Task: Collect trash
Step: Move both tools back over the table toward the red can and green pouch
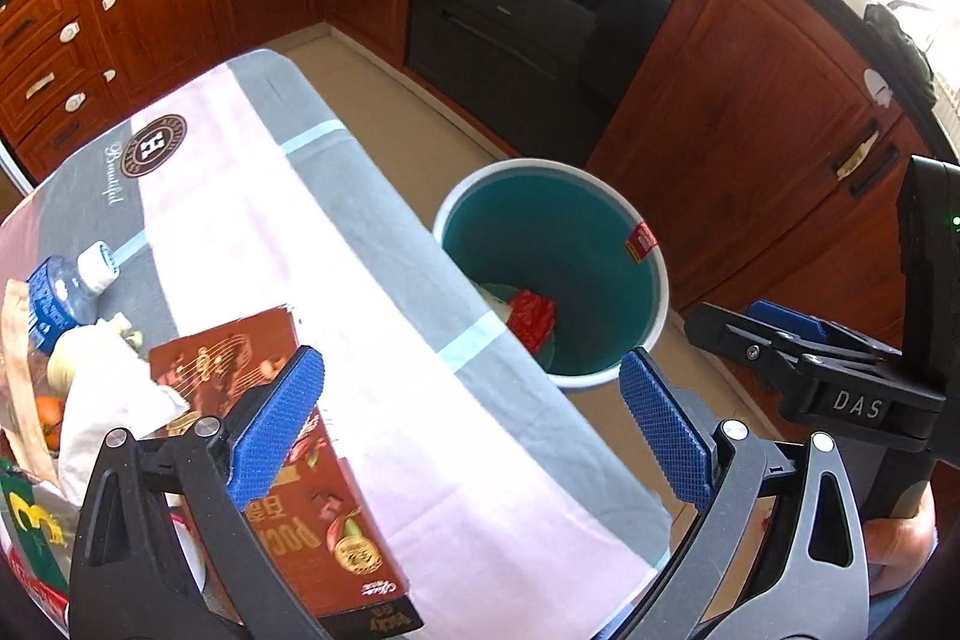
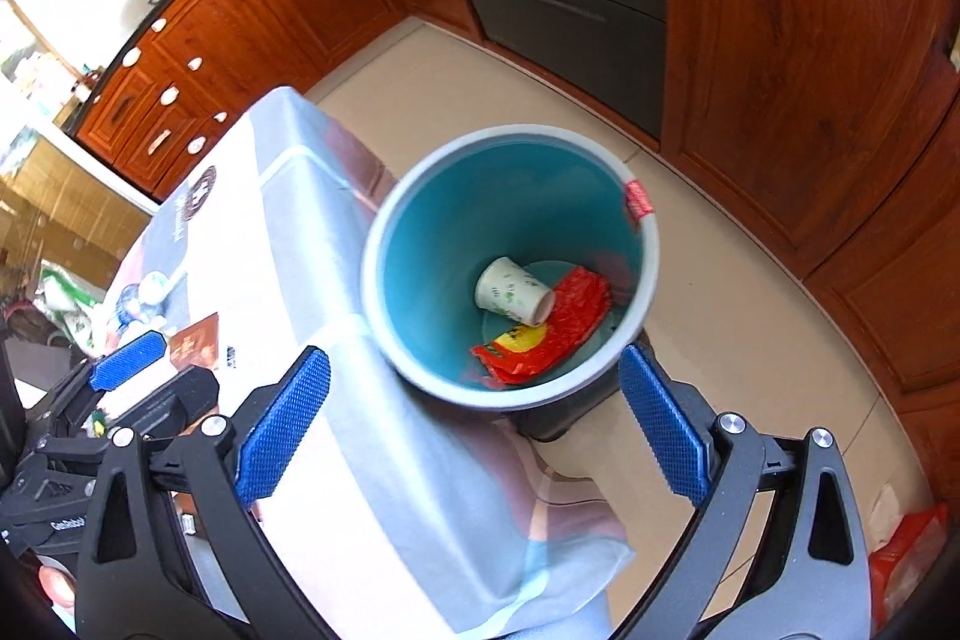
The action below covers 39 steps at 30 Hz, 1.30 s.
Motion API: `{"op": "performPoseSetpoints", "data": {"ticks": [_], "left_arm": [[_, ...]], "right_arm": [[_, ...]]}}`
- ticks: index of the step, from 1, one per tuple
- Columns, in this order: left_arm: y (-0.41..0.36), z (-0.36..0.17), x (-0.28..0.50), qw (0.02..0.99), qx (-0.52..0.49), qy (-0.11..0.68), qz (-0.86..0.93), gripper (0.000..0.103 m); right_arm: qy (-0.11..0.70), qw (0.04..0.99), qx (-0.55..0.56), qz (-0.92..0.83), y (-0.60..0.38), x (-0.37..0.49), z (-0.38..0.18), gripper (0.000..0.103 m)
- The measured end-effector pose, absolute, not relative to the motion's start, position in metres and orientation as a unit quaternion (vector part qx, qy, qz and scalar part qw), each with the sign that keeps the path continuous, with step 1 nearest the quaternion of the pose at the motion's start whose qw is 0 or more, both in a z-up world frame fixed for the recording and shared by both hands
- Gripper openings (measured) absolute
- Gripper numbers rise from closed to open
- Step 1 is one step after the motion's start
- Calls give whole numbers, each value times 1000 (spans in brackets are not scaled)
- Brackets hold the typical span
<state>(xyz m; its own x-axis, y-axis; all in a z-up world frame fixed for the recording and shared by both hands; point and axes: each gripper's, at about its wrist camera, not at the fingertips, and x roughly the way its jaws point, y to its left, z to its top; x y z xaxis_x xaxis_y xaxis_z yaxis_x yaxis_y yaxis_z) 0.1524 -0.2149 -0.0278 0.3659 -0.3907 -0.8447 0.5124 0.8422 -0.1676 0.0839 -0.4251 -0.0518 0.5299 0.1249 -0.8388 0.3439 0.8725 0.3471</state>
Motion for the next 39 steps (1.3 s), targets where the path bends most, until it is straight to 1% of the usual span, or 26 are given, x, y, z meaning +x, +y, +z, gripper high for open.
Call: {"op": "performPoseSetpoints", "data": {"ticks": [11, 19, 25, 29, 34, 39], "left_arm": [[-100, -17, 131, 849, 39, 489, -195, 99], [10, -24, 118, 862, 22, 497, -92, 99], [78, -38, 112, 862, 14, 506, -25, 99], [108, -51, 111, 857, -3, 515, -2, 99], [123, -68, 109, 851, -14, 525, 9, 99], [137, -81, 103, 845, -27, 534, 2, 99]], "right_arm": [[486, 855, 179, 23, -321, 97, -21, 93], [504, 849, 116, 111, -217, 114, -23, 93], [515, 838, 65, 170, -149, 132, -29, 93], [511, 833, 36, 210, -110, 144, -30, 93], [501, 826, -6, 256, -66, 158, -34, 93], [518, 807, -10, 282, -40, 172, -45, 93]]}}
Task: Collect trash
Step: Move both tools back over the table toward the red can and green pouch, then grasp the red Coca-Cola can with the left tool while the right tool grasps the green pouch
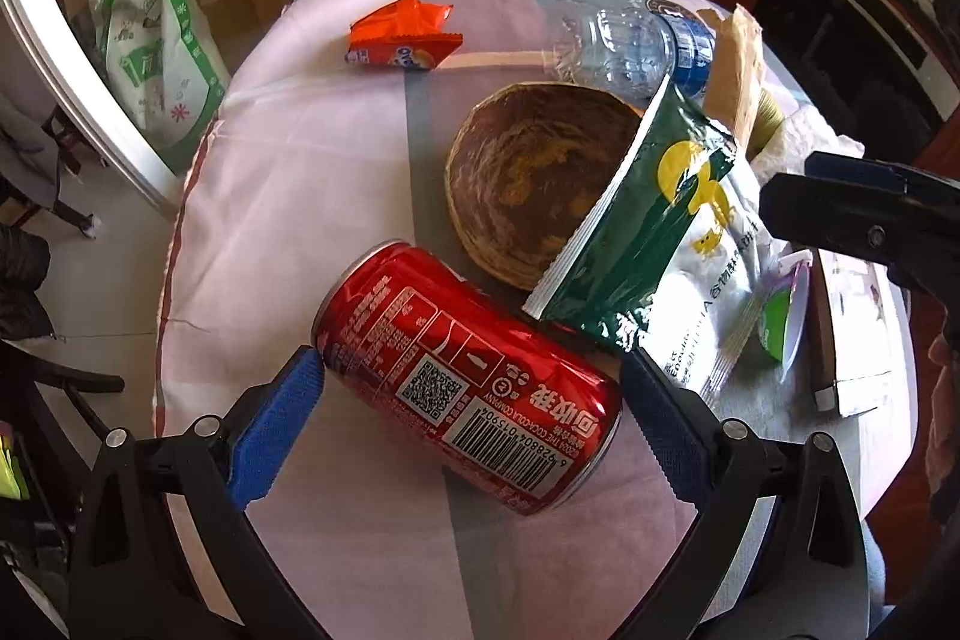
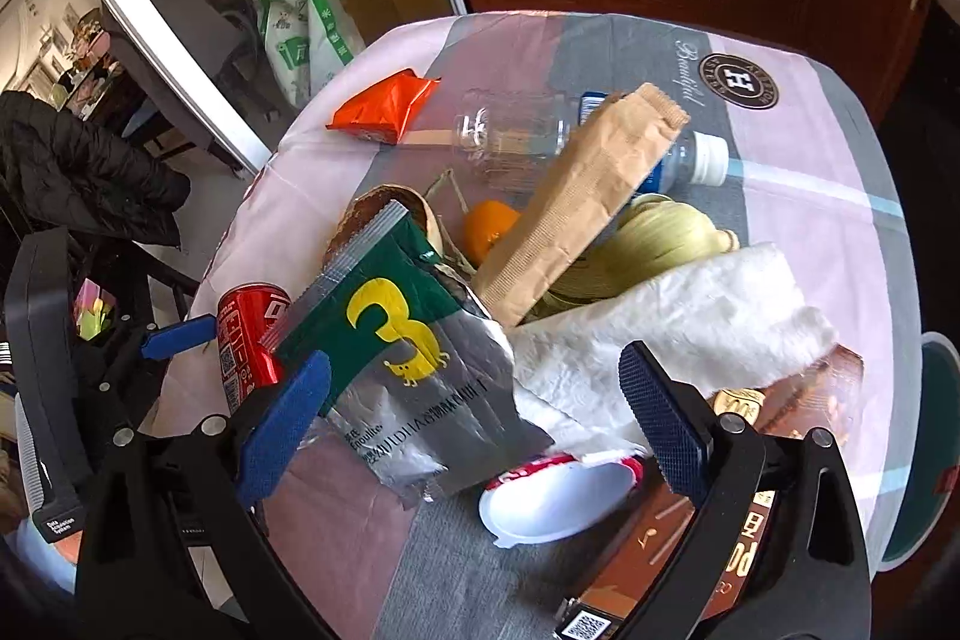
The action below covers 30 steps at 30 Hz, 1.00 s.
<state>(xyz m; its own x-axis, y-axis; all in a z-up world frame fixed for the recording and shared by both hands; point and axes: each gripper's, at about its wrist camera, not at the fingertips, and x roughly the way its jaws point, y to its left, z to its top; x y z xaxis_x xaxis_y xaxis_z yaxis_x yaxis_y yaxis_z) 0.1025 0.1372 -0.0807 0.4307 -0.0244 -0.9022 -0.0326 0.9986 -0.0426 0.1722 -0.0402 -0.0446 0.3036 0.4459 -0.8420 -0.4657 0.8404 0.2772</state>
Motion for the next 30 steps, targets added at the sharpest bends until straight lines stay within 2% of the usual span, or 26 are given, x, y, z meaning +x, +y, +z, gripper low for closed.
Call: {"op": "performPoseSetpoints", "data": {"ticks": [12, 16, 18, 22, 25, 30], "left_arm": [[189, -91, 85, 837, -70, 542, 17, 99], [197, -90, 84, 839, -74, 538, 21, 99], [200, -90, 87, 839, -82, 537, 16, 99], [200, -90, 93, 843, -91, 529, 3, 98], [202, -92, 93, 841, -103, 531, -11, 63], [198, -92, 80, 847, -74, 526, -31, 61]], "right_arm": [[575, 740, 6, 349, -8, 152, -68, 93], [577, 724, -5, 378, 1, 135, -64, 87], [572, 726, -23, 381, 5, 132, -62, 80], [567, 738, -42, 363, 7, 138, -65, 80], [579, 732, -43, 356, 8, 142, -72, 80], [589, 727, -40, 352, 3, 131, -74, 80]]}}
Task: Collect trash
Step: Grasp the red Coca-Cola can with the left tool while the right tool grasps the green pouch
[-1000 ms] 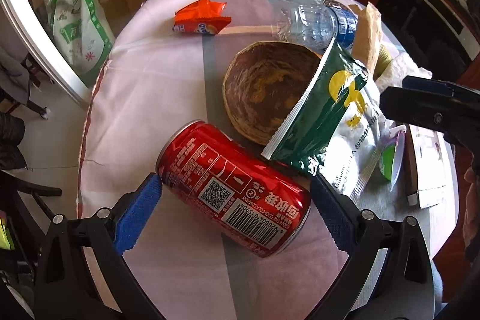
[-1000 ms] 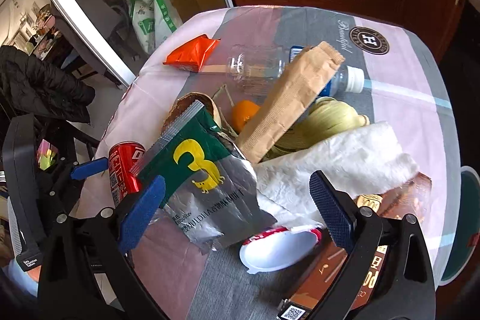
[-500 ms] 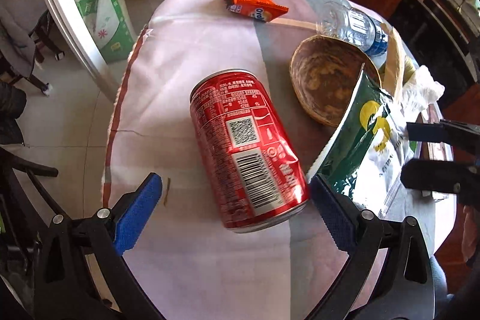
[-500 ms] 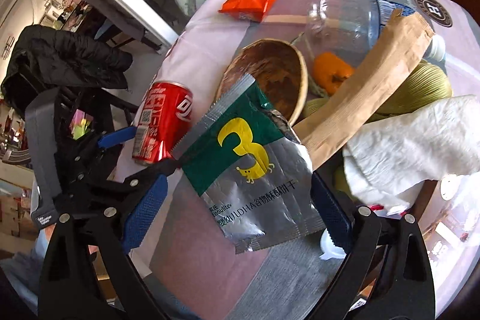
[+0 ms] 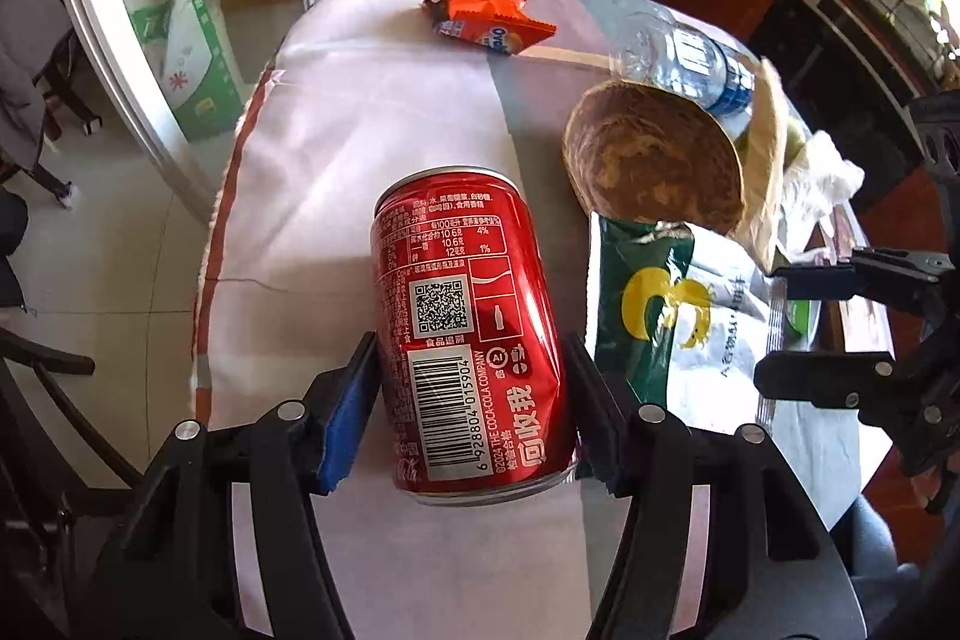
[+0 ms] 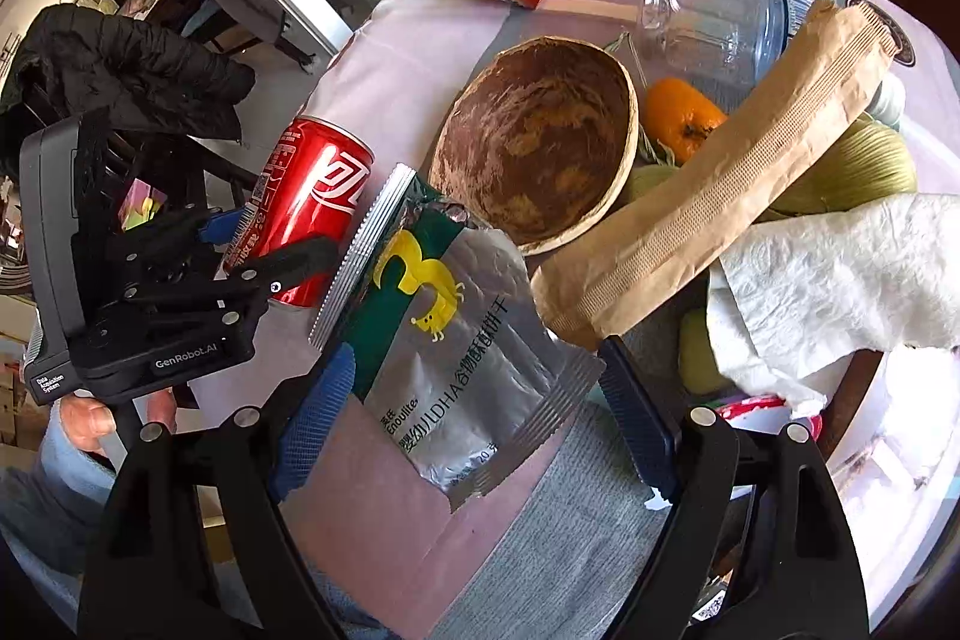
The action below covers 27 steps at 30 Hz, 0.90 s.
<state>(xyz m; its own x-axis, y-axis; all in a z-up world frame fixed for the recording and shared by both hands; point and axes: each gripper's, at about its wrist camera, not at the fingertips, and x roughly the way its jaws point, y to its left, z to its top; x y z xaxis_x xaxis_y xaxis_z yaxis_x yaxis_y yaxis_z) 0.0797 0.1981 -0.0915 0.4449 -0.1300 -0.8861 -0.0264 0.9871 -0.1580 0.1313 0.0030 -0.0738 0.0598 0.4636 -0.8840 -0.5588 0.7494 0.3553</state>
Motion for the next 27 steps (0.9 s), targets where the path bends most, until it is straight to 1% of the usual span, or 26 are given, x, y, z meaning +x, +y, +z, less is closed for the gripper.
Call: {"op": "performPoseSetpoints", "data": {"ticks": [4, 9, 10, 11, 13, 14, 15, 16, 23, 26, 27], "left_arm": [[183, -91, 69, 846, -42, 527, -70, 61], [179, -91, 64, 847, -34, 524, -76, 61], [178, -91, 62, 848, -31, 523, -77, 61], [177, -91, 61, 849, -28, 521, -77, 61], [177, -92, 59, 849, -25, 523, -73, 61], [178, -96, 61, 845, -25, 530, -67, 59], [181, -101, 62, 840, -33, 537, -66, 59], [181, -101, 60, 844, -31, 531, -67, 59], [173, -99, 55, 843, -27, 533, -70, 59], [177, -95, 51, 844, -37, 532, -58, 59], [178, -92, 49, 846, -38, 529, -54, 59]], "right_arm": [[591, 729, -39, 342, 0, 128, -79, 80], [608, 721, -29, 332, 0, 128, -92, 80], [609, 718, -28, 336, 2, 126, -93, 77], [609, 716, -28, 339, 3, 123, -92, 66], [605, 718, -27, 344, 4, 119, -90, 55], [606, 716, -23, 346, 4, 117, -88, 43], [610, 709, -10, 354, 3, 116, -87, 28], [615, 698, 8, 367, 2, 115, -86, 22], [613, 689, 1, 387, 22, 103, -90, 21], [597, 704, -12, 384, 21, 97, -78, 9], [586, 715, -14, 381, 17, 96, -69, 7]]}}
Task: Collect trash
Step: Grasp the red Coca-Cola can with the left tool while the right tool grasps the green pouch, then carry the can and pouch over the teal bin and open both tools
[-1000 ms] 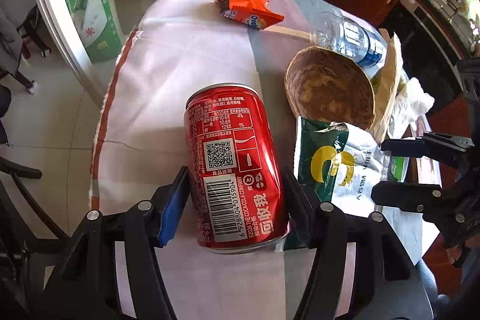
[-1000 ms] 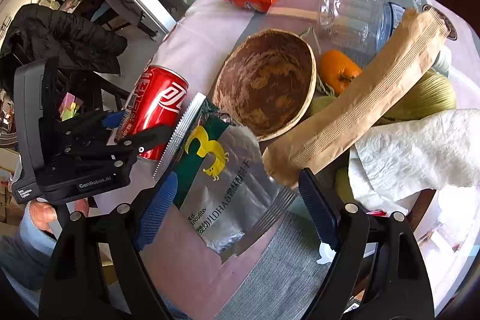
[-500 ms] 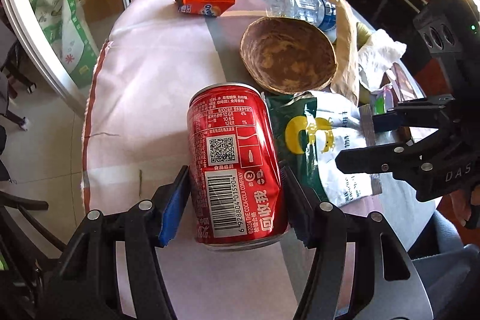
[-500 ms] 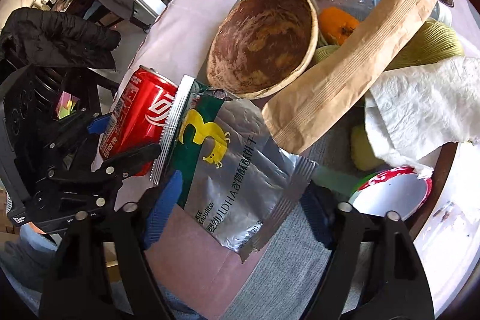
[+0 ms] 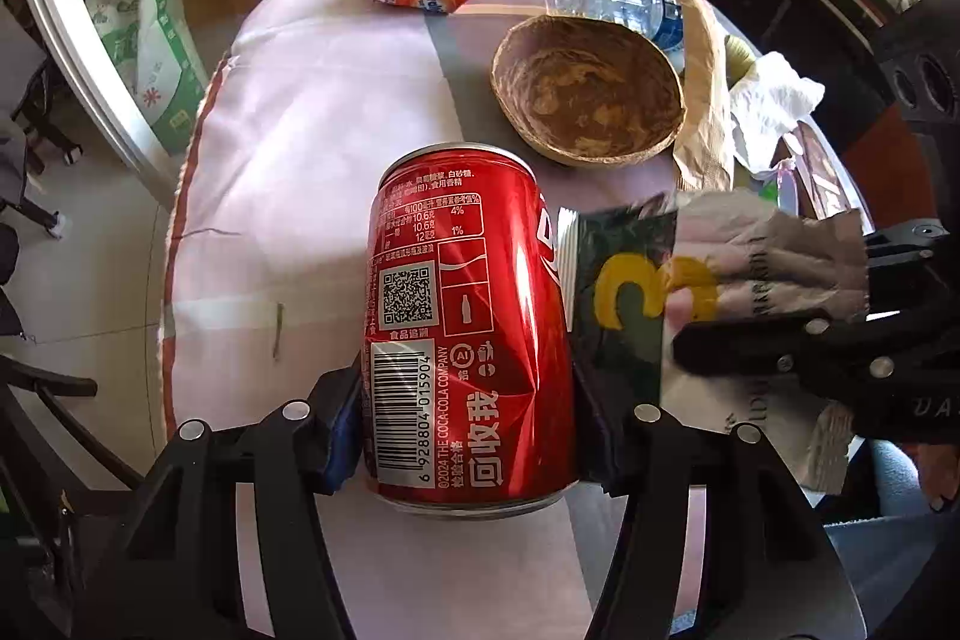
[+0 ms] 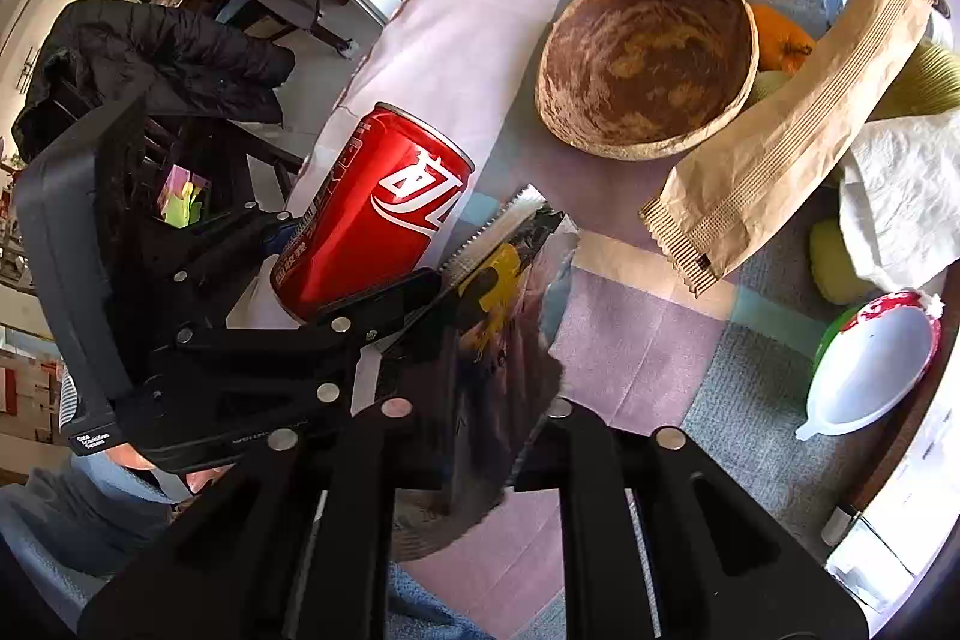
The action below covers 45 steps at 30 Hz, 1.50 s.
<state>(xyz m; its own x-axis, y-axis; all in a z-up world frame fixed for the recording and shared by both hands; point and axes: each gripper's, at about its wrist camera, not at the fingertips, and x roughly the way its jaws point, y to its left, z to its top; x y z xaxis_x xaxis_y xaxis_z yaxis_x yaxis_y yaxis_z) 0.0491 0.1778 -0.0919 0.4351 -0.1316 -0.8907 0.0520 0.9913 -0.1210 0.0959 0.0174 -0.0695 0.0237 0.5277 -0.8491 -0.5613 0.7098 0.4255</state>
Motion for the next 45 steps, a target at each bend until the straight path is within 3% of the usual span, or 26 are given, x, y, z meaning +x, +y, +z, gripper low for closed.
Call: {"op": "performPoseSetpoints", "data": {"ticks": [12, 23, 36, 45], "left_arm": [[133, -29, 49, 868, -14, 488, -92, 59], [-14, 13, 90, 856, 53, 469, -212, 59], [-227, -4, 150, 798, 137, 494, -316, 59], [-329, -56, 172, 753, 187, 530, -342, 59]], "right_arm": [[503, 792, 71, 339, -80, 102, 1, 6], [445, 851, 175, 219, -246, 101, 15, 6], [419, 873, 246, 44, -436, 105, -22, 6], [460, 849, 260, -13, -478, 118, -78, 6]]}}
